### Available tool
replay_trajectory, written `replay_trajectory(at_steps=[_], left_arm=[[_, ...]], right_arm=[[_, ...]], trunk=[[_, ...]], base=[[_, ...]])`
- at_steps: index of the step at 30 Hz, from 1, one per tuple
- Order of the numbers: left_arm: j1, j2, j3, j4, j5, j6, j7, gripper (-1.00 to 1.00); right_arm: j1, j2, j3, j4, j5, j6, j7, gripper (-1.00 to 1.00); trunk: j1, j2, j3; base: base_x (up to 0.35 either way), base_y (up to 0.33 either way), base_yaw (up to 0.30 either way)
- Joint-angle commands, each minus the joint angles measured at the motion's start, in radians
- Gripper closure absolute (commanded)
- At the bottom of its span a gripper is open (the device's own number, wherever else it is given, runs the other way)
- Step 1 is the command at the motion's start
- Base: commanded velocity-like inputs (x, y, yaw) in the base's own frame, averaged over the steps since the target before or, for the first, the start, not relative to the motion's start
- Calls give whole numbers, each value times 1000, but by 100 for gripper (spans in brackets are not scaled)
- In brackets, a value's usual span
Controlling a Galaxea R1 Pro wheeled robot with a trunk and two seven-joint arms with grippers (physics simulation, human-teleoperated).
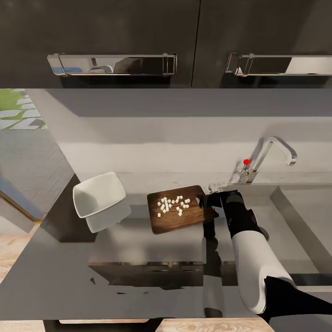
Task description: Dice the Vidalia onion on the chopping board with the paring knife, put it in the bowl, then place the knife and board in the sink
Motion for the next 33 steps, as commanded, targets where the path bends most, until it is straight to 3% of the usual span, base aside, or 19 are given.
replay_trajectory(at_steps=[1, 24, 29, 33], left_arm=[[-2, -1, -8, 5, 9, -8, 1, -100], [-2, -2, -8, 3, 9, -9, 1, -100], [-2, 4, -6, 3, 10, -8, 1, -100], [-2, 4, -6, 3, 11, -8, 1, -100]], right_arm=[[-1, 1, -5, -1, 11, 1, 9, 100], [-1, -4, -8, -1, 9, 2, 10, 100], [0, 25, -1, 16, 9, -2, 14, 100], [0, 27, -3, 18, 11, -2, 11, 100]], trunk=[[1, -2, -2], [1, -2, 19], [1, -2, 19], [1, -2, 19]], base=[[0, 0, 0], [0, 0, 0], [0, 0, 0], [0, 0, 0]])
